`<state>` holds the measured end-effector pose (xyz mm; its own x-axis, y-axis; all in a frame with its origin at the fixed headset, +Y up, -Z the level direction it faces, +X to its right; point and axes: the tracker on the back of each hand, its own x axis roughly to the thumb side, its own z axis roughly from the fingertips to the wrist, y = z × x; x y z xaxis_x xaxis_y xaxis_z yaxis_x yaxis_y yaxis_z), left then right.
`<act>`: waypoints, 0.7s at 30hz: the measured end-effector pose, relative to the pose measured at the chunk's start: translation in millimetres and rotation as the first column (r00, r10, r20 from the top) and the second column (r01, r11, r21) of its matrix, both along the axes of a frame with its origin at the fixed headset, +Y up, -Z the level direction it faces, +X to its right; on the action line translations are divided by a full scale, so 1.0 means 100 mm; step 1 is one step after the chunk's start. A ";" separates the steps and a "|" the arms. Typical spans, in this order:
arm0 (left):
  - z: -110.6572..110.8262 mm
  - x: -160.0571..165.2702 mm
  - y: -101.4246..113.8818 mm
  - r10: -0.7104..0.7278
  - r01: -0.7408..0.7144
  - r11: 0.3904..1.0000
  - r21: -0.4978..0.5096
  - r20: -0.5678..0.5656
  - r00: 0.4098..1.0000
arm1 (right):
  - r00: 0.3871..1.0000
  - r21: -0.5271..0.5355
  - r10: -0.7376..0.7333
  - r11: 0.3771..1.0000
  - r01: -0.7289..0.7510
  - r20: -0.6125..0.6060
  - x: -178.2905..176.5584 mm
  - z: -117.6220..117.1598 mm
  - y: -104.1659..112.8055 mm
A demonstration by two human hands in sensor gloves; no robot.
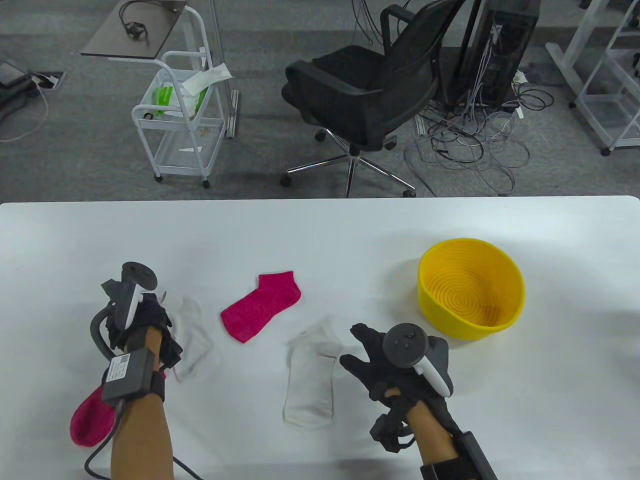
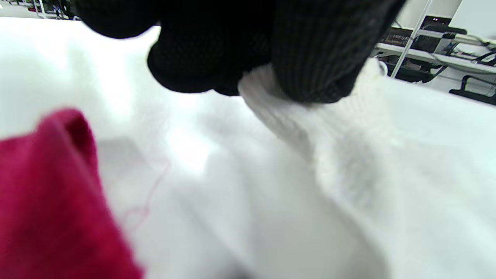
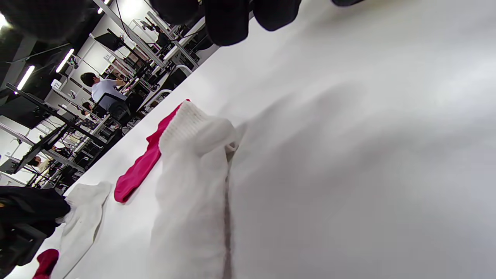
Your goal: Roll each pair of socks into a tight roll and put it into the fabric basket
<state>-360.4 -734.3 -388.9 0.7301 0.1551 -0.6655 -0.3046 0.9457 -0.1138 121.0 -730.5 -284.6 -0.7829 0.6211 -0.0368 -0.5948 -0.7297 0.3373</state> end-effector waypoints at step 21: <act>1.11 1.28 1.53 -0.169 -0.081 0.910 0.406 0.543 0.823 | 0.998 0.013 -0.044 0.999 0.044 0.055 0.22 -0.01 -0.03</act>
<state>-232.0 -580.9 -277.7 0.9626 0.2693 -0.0301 -0.2631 0.9553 0.1345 143.1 -733.4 -285.4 -0.7516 0.6557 -0.0717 -0.6440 -0.7060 0.2947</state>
